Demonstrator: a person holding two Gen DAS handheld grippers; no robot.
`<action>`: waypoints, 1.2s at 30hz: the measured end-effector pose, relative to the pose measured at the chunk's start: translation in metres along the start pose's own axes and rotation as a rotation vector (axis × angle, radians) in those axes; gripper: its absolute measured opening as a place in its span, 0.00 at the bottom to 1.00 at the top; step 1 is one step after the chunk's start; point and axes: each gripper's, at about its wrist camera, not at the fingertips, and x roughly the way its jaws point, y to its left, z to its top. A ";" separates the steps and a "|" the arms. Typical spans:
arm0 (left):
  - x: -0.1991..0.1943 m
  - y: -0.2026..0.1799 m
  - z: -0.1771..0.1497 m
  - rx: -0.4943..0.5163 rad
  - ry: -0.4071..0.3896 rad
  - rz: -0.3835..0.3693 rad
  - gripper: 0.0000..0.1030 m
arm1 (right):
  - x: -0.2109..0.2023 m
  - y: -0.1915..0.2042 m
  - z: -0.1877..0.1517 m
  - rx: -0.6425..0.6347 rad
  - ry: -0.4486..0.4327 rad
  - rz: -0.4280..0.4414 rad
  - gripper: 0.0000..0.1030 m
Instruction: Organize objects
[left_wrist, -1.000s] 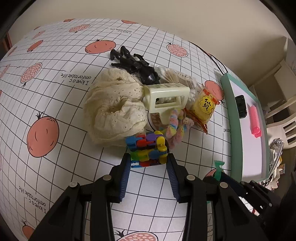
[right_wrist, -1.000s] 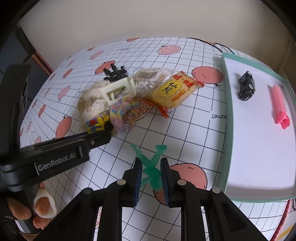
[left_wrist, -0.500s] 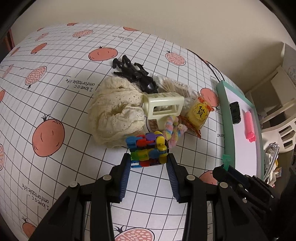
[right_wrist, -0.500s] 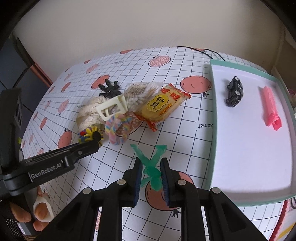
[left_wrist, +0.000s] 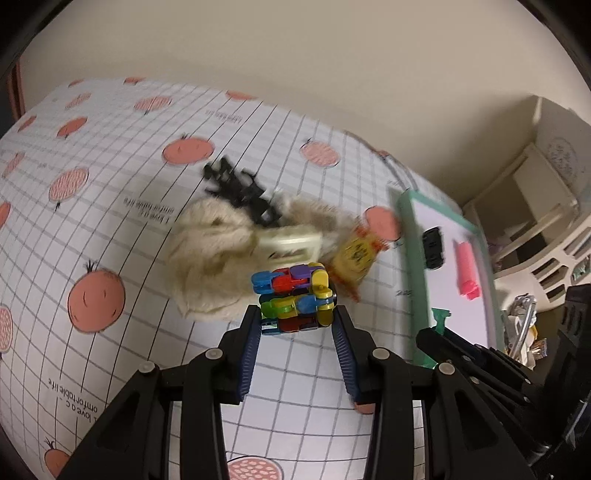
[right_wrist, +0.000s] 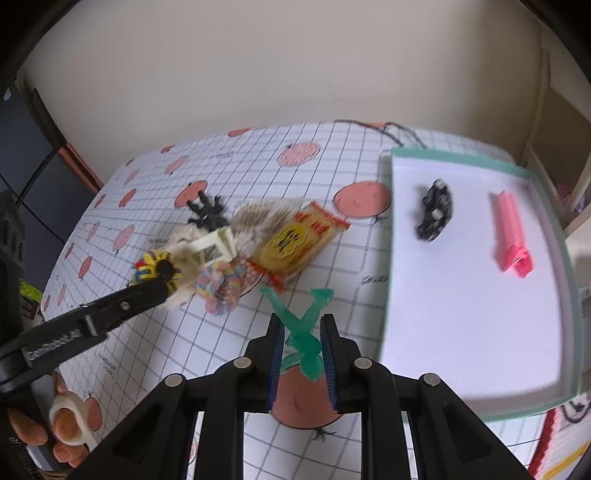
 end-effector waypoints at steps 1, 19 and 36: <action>-0.004 -0.004 0.002 0.006 -0.014 -0.011 0.39 | -0.003 -0.003 0.002 0.002 -0.011 -0.008 0.21; -0.017 -0.106 0.029 0.163 -0.120 -0.173 0.39 | -0.058 -0.060 0.026 -0.012 -0.197 -0.201 0.21; 0.041 -0.177 0.021 0.282 -0.064 -0.231 0.39 | -0.069 -0.160 0.017 0.200 -0.227 -0.246 0.21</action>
